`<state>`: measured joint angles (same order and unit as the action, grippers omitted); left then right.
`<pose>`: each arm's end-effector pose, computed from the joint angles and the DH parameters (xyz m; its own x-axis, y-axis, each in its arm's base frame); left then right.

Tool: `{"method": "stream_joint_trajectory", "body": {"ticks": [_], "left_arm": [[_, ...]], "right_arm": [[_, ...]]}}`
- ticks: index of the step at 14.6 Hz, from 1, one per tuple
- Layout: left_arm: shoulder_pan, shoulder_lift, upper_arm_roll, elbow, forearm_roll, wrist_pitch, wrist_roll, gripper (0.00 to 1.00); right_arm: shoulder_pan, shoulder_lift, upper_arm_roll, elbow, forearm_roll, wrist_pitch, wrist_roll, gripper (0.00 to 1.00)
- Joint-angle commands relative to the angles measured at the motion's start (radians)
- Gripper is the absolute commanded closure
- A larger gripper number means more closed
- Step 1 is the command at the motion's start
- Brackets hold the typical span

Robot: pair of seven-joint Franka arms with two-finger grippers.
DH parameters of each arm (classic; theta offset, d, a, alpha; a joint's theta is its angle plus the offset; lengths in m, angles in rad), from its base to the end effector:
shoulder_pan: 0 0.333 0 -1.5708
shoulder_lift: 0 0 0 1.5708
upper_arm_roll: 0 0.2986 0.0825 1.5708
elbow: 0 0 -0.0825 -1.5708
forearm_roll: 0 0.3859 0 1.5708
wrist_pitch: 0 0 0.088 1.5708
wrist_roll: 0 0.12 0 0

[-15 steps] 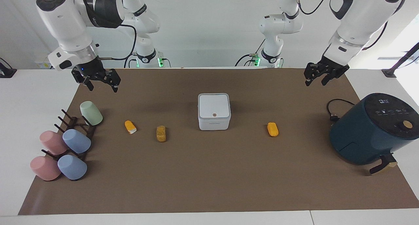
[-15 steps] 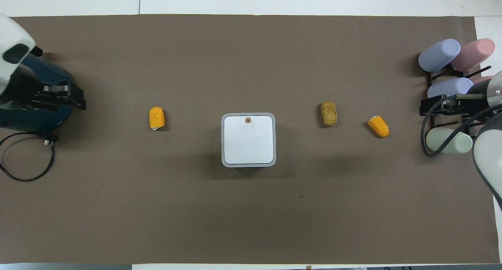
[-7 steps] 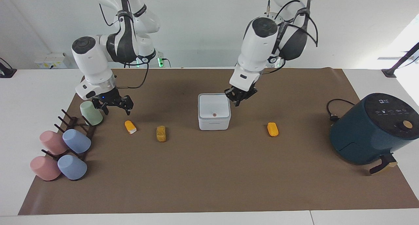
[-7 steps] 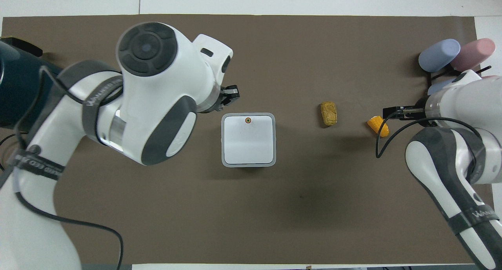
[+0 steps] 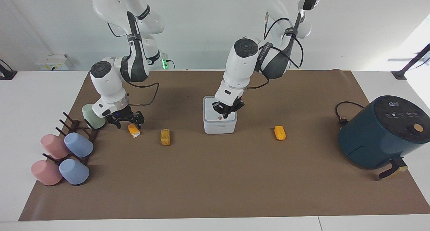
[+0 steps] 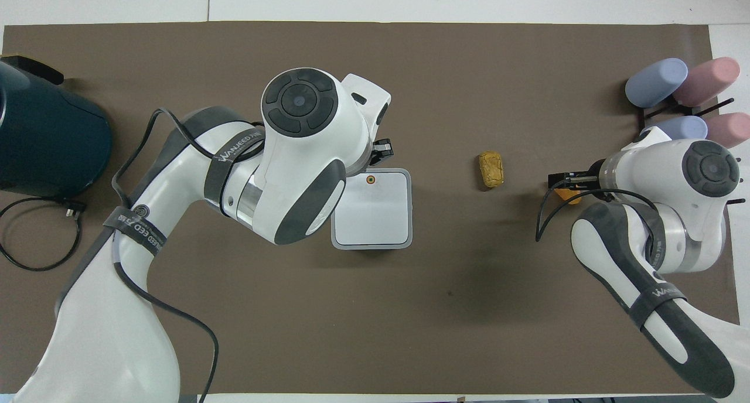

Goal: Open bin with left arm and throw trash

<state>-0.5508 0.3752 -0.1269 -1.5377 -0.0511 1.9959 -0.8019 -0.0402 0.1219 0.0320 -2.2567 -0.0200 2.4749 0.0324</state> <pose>0.5295 -0.4183 0.4186 0.9882 0.1528 -0.0094 0.1528 -0.9802 0.1261 0.5436 -0.0045 0.2865 0.9950 -0.0255 0.0964 -0.0262 -0.9996 0.0068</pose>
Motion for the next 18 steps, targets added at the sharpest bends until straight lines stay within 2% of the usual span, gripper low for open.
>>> {"method": "stream_joint_trajectory", "body": {"ticks": [1, 3, 4, 5, 6, 10, 14, 18], "left_arm": [[-0.041, -0.004, 0.019, -0.074, 0.000, 0.073, -0.006, 1.00], [-0.041, -0.004, 0.019, -0.085, 0.000, 0.084, -0.006, 1.00], [-0.041, -0.004, 0.019, -0.085, 0.000, 0.084, -0.006, 1.00], [-0.041, -0.004, 0.019, -0.087, 0.000, 0.084, -0.006, 1.00], [-0.041, -0.004, 0.019, -0.090, 0.000, 0.083, -0.005, 1.00], [-0.043, -0.009, 0.018, -0.119, 0.036, 0.084, 0.004, 1.00], [-0.070, -0.012, 0.019, -0.179, 0.080, 0.129, 0.004, 1.00], [-0.060, -0.025, 0.021, -0.163, 0.079, 0.113, 0.007, 1.00]], "right_arm": [[-0.001, 0.030, 0.005, -0.011, 0.003, 0.035, -0.057, 0.00], [-0.003, 0.039, 0.005, -0.011, 0.003, 0.067, -0.132, 0.00], [-0.004, 0.039, 0.005, -0.011, 0.003, 0.062, -0.161, 0.16], [-0.003, 0.039, 0.005, -0.011, 0.003, 0.061, -0.182, 0.63], [-0.003, 0.039, 0.005, -0.011, 0.003, 0.059, -0.192, 1.00], [-0.001, 0.021, 0.014, -0.006, 0.003, 0.041, -0.186, 1.00], [-0.001, -0.059, 0.048, 0.043, 0.003, -0.103, -0.154, 1.00], [-0.003, -0.085, 0.147, 0.172, 0.005, -0.276, 0.036, 1.00]]}}
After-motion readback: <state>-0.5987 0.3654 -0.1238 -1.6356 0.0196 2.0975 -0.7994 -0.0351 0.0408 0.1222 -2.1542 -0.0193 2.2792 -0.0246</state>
